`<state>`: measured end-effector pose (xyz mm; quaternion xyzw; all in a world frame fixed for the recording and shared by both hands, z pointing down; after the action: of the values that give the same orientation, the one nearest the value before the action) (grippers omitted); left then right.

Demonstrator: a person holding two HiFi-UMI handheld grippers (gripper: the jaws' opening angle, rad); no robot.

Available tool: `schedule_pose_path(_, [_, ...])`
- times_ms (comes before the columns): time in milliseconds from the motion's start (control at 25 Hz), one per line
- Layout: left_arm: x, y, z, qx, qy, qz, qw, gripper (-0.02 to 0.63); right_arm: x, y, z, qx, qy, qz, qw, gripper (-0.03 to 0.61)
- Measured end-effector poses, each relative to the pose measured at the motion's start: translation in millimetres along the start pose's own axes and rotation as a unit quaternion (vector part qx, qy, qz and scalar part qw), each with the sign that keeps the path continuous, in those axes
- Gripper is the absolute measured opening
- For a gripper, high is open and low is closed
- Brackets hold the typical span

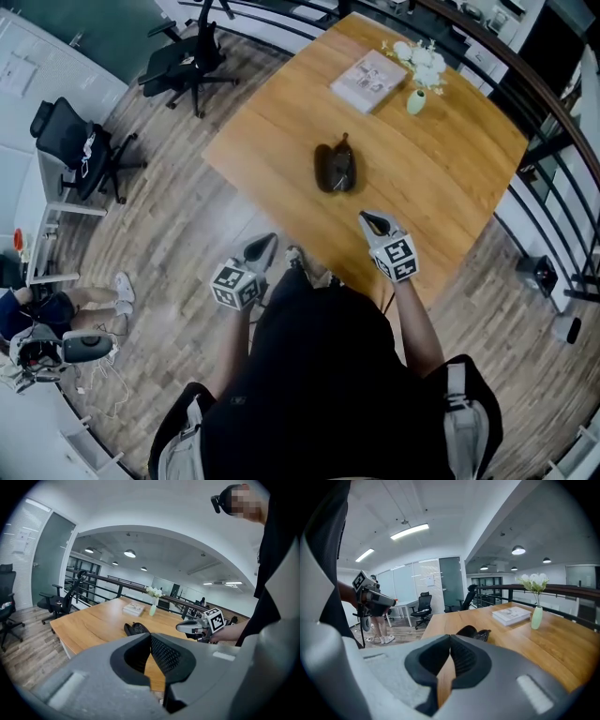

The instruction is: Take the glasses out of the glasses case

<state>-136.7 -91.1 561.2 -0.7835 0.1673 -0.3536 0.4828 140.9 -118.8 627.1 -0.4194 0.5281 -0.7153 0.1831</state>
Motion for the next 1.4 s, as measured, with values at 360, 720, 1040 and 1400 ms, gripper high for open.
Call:
schedule_pose_path(360, [29.1,6.3,-18.2,0.01,-0.052,-0.018,0.9985,0.011,2.3,-2.7,14.7,0.016,-0.047,-0.012,0.999,0.005])
schedule_pose_path(720, [59.7,30.5,-65.0,0.018,-0.108,-0.031,0.9935,0.011,31.8,14.3,19.5,0.028,-0.093,-0.032,0.995,0.005])
schedule_pose_path(1040, [65.2,49.4,-114.5,0.016,-0.117,-0.035,0.9924,0.011,84.5,32.7,24.3,0.037,-0.105,-0.062,0.992,0.005])
schedule_pose_path(1400, [64.7,55.6,-166.8,0.001,-0.108,-0.036,0.9934,0.011,141.2,24.7,50.5,0.047,-0.133,-0.115,0.983,0.005])
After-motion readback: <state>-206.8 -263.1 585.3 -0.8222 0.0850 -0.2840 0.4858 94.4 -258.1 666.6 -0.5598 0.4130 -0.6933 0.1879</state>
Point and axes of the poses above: the fingertips, and each gripper's own axes: x forward along the fingers, z to its right, y out of its top, the point moved 5 cm from there along -x, backward along the fingers, and after that the axes turned 2 degrees about -y, right-handed, at the moved point
